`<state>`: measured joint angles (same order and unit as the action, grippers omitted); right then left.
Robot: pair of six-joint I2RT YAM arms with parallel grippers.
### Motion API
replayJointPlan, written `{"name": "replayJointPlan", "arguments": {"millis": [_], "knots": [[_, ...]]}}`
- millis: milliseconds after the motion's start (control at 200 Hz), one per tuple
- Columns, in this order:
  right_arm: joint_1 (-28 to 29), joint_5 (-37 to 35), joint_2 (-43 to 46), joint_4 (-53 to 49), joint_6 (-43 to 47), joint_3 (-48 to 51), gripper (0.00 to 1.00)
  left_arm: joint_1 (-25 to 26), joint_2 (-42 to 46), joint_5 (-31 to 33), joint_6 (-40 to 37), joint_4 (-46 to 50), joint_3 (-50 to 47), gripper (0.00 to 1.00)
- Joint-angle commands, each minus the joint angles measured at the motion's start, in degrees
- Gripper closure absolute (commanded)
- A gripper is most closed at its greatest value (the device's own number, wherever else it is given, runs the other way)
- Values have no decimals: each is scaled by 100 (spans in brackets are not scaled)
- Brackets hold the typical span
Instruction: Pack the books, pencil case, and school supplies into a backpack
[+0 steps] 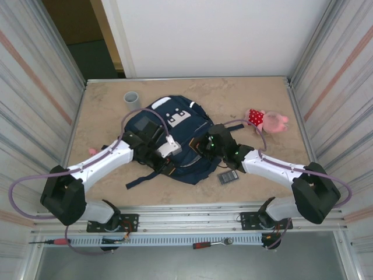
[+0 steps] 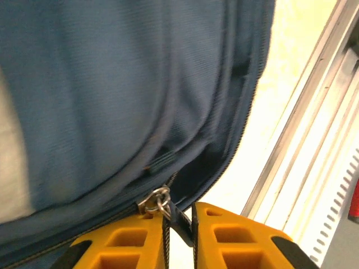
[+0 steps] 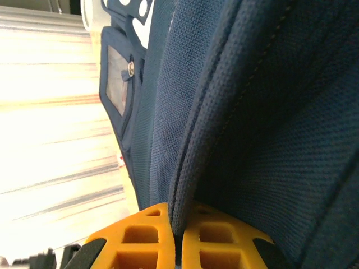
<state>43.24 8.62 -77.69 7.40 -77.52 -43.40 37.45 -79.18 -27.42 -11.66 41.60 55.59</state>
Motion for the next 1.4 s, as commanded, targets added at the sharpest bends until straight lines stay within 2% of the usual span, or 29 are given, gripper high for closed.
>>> {"name": "replayJointPlan", "arguments": {"millis": [0,105,185,311,431,611,757,877,952,1117,1253,1333,1393], "knots": [[-35,-26,-60,594,73,-300,100,374,207,-635,275,-829,-70,79],[-130,275,-77,504,222,-373,100,528,299,-512,120,-982,-90,70],[-236,556,-31,251,571,-485,100,532,513,-287,-188,-866,-84,59],[-357,840,98,-359,1374,-718,100,533,1137,319,-1110,-637,-162,40],[-551,1320,82,-900,1880,-1037,100,534,1880,1020,-2179,-788,-498,28],[-716,2109,-152,-1391,2416,-1601,100,446,2357,2131,-3593,-1665,-1298,18],[-765,2389,-275,-1610,2553,-1928,100,154,2035,2235,-3839,-2179,-1455,16],[-774,2444,-312,-1645,2493,-2032,100,148,1712,2253,-3801,-2791,-1552,18],[-791,2502,-330,-1645,2403,-2066,100,156,1531,2146,-3750,-3106,-1572,23],[-891,2559,-331,-1712,2072,-2087,100,342,1185,2031,-3855,-3400,-1632,36],[-1051,2504,-277,-1731,1719,-1944,100,581,1062,2168,-4121,-3463,-1785,41],[-1103,2550,-239,-1630,1588,-1888,100,683,1038,2448,-4238,-3535,-1874,53],[-1132,2541,-205,-1673,1639,-1898,100,678,1076,2513,-4151,-3498,-1865,71]]}}
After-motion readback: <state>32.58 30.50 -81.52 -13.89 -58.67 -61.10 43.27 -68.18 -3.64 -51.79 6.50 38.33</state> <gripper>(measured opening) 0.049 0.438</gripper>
